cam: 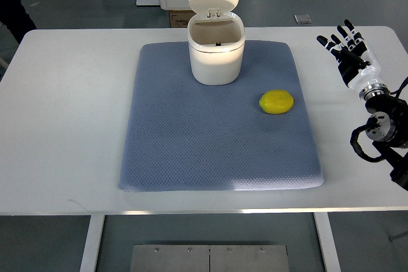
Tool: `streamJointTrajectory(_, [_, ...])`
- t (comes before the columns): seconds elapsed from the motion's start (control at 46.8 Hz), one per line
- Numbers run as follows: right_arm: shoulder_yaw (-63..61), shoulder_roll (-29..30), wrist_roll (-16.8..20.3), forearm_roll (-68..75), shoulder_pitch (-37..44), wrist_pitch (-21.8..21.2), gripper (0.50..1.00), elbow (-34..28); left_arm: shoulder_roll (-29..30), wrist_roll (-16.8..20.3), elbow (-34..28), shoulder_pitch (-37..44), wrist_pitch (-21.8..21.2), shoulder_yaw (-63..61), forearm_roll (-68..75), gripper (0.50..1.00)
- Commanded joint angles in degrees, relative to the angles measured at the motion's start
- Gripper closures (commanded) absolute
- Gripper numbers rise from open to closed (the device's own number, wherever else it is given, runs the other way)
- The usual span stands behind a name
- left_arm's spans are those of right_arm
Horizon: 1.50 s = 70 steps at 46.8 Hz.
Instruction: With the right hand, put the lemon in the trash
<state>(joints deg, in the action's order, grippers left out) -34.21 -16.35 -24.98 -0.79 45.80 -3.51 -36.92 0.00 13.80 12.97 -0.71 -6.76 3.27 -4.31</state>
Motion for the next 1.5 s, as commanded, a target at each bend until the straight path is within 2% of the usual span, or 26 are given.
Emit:
streamJointTrajectory(0.0, [-0.07,0.00,0.02,0.00,-0.19,0.09,0.500,0.01,0.00,0.00,0.04,0.01,-0.01,-0.01,0.00,0.500])
streamJointTrajectory(0.449, [-0.07,0.00,-0.33,0.00,-0.28,0.70,0.500,0.01,0.00,0.18,0.04,-0.35,-0.18,-0.01,0.00,0.500])
streamJointTrajectory(0.555, [0.02,-0.17,-2.79,-0.27,0.16,0.70,0.500,0.01,0.00,0.18,-0.05,-0.35,-0.44,0.07,0.00,0.500])
streamJointTrajectory(0.79, [1.51,-0.70,-2.09,-0.09,0.78,0.53,0.500,0.36,0.00,0.18,-0.05,-0.35,-0.36,-0.01,0.00,0.500])
streamJointTrajectory(0.876, [1.16,-2.02,-0.43,0.17,0.60,-0.18,0.500,0.27,0.00,0.18,-0.05,-0.35,-0.36,0.07,0.00,0.500])
streamJointTrajectory(0.983, [0.90,-2.37,6.68,0.44,0.69,-0.53,0.500,0.62,0.00,0.18,-0.05,-0.35,-0.36,0.07,0.00,0.500])
streamJointTrajectory(1.047, [0.81,-2.90,8.37,0.44,0.69,-0.62,0.500,0.54,0.00,0.18,-0.05,-0.35,-0.36,0.07,0.00,0.500])
streamJointTrajectory(1.089, [0.81,-3.07,7.58,0.35,0.52,-0.71,0.500,0.62,0.00,0.18,-0.05,-0.35,-0.36,0.07,0.00,0.500])
streamJointTrajectory(1.132, [0.81,-3.07,5.22,0.35,0.34,-0.62,0.500,0.71,0.00,0.18,-0.05,-0.35,-0.36,0.07,0.00,0.500])
streamJointTrajectory(1.217, [1.07,-2.98,-3.21,0.35,0.16,-0.62,0.500,0.71,0.00,0.18,-0.05,-0.35,-0.36,0.07,0.00,0.500])
streamJointTrajectory(1.26, [1.77,-3.07,-5.86,-0.09,0.16,-0.62,0.500,0.71,0.00,0.18,-0.05,-0.35,-0.36,0.07,0.00,0.500])
streamJointTrajectory(1.474, [11.17,-3.60,-7.01,-0.62,1.22,-0.62,0.502,0.80,0.00,0.18,-0.05,-0.35,-0.36,0.07,0.00,0.500])
